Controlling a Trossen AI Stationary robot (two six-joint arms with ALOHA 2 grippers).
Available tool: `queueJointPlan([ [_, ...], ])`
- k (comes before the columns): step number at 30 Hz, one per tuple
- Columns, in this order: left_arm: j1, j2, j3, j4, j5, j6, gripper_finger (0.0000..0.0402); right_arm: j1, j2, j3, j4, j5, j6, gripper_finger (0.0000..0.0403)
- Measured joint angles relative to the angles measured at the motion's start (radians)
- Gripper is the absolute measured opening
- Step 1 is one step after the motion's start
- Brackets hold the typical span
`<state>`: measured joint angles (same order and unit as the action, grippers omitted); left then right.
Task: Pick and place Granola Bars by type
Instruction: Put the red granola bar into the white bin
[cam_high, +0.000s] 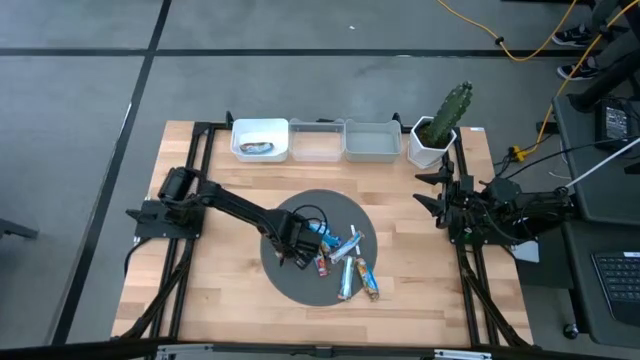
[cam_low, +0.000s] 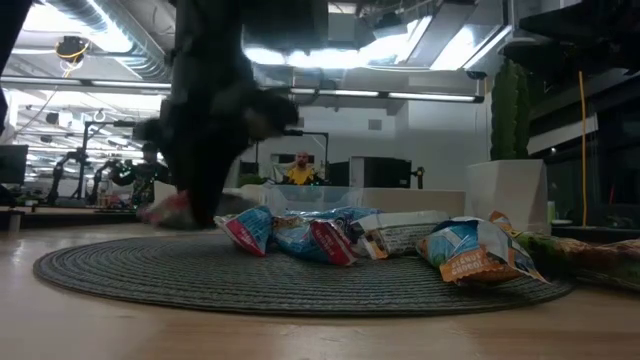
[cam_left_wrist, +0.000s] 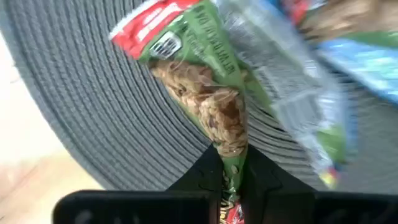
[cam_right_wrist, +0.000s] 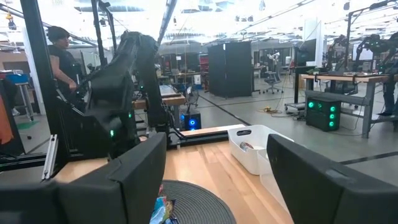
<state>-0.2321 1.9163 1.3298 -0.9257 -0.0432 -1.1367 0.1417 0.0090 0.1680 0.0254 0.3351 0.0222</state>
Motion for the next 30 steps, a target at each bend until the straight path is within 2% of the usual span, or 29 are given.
queueJointPlan([
  [2, 0.0, -0.044, 0.025, -0.021, -0.04, -0.002, 0.002, 0.0, 0.0, 0.0, 0.0, 0.0, 0.0, 0.028],
  [4, 0.003, -0.104, 0.071, -0.054, -0.126, 0.013, 0.002, 0.0, 0.0, 0.0, 0.0, 0.0, -0.001, 0.028],
  [11, 0.01, -0.366, 0.32, -0.095, -0.556, 0.212, 0.0011, 0.0, 0.0, 0.0, -0.002, 0.001, -0.004, 0.028],
  [16, -0.001, -0.483, 0.449, -0.09, -0.721, 0.352, 0.0015, 0.0, 0.0, 0.0, -0.002, 0.002, -0.01, 0.028],
  [20, 0.003, -0.492, 0.494, -0.093, -0.735, 0.429, 0.0012, 0.0, 0.0, 0.0, -0.002, 0.003, -0.027, 0.028],
  [23, 0.05, -0.492, 0.503, -0.092, -0.732, 0.459, 0.0012, 0.0, 0.0, 0.0, -0.002, 0.003, -0.027, 0.028],
  [26, 0.168, -0.493, 0.504, -0.095, -0.684, 0.497, 0.0012, 0.0, 0.0, 0.0, -0.002, 0.003, -0.027, 0.028],
  [30, 0.411, -0.498, 0.527, -0.107, -0.513, 0.602, 0.0012, 0.0, 0.0, 0.0, -0.002, 0.003, -0.027, 0.028],
])
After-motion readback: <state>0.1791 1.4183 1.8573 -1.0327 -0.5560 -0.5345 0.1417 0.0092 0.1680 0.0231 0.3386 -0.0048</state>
